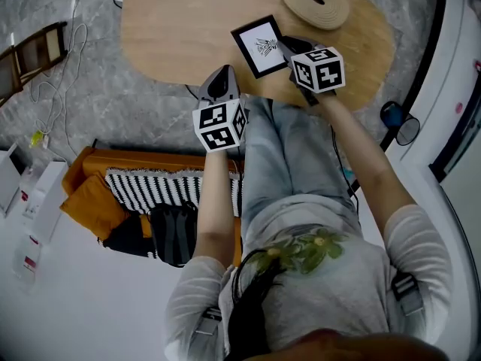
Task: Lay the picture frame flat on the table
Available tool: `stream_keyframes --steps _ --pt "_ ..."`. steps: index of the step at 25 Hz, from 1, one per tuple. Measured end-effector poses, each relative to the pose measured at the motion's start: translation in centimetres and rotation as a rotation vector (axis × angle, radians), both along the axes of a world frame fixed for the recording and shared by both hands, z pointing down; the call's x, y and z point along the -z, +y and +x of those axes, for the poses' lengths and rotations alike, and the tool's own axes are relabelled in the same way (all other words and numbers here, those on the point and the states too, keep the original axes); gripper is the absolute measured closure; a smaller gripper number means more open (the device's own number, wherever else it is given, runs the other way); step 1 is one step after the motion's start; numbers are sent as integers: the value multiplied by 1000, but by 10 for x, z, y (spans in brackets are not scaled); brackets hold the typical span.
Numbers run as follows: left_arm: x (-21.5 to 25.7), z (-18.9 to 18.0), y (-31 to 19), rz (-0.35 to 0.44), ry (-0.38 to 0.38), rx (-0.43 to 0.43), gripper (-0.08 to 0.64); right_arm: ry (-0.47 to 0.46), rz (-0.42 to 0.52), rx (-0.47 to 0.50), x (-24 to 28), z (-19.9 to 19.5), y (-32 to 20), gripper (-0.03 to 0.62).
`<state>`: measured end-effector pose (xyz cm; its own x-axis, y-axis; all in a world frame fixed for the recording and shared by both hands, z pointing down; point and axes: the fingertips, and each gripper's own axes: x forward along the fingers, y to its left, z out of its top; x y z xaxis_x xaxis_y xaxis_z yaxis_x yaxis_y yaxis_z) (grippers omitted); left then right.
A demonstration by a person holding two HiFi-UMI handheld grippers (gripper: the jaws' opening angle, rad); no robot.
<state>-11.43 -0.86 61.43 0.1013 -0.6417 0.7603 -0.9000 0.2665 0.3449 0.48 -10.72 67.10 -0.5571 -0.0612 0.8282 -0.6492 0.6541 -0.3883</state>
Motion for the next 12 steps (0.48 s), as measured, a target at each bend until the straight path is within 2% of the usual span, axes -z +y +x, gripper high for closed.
stream_keyframes --steps 12 --pt "-13 -2 -3 -21 -6 -13 543 15 -8 42 -30 -6 -1 523"
